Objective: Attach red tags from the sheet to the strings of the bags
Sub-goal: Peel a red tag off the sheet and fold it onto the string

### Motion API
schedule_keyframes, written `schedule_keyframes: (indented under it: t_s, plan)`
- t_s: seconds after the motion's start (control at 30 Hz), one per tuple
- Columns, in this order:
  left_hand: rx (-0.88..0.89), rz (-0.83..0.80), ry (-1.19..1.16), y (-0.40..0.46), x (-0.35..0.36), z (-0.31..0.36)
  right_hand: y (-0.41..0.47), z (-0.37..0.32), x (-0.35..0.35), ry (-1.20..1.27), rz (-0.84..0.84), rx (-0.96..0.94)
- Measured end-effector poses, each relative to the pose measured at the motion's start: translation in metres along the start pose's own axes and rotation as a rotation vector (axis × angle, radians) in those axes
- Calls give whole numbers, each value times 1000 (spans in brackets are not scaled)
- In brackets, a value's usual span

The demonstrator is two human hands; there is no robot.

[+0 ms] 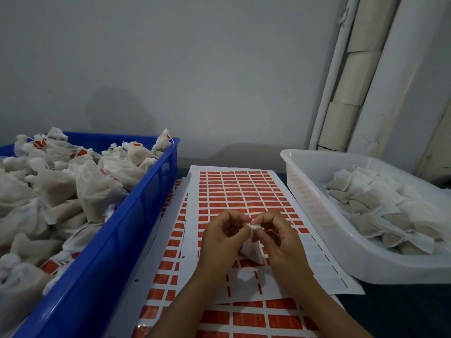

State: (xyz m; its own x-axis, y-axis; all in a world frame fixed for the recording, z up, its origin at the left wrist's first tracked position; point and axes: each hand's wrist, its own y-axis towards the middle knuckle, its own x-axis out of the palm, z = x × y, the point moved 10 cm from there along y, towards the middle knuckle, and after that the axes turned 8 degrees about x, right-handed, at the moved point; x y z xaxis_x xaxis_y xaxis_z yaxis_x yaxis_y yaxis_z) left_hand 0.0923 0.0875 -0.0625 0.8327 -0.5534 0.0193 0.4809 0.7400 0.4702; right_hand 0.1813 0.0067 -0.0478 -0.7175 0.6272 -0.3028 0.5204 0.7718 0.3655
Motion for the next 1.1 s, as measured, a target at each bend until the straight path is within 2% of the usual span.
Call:
schedule_keyframes:
  t_s: [0.17,0.3,0.43,0.73,0.97,1.1]
  plan:
    - [21,-20,-21,0,0,3,-1,-8,-4,34,-4,-42]
    - [30,-56,-3,3,2,3,2,0,-11,135,21,30]
    - [30,-91,2,4,2,2,1,6,-8,114,10,61]
    - [-14,-62,5,4,-1,-7,0,11,-15,62,85,92]
    - [-39,-68,17,2,1,-9,-3,4,-19,-48,145,-4]
    - [-53,-46,20,1,1,-10,-2,6,-18,-104,167,13]
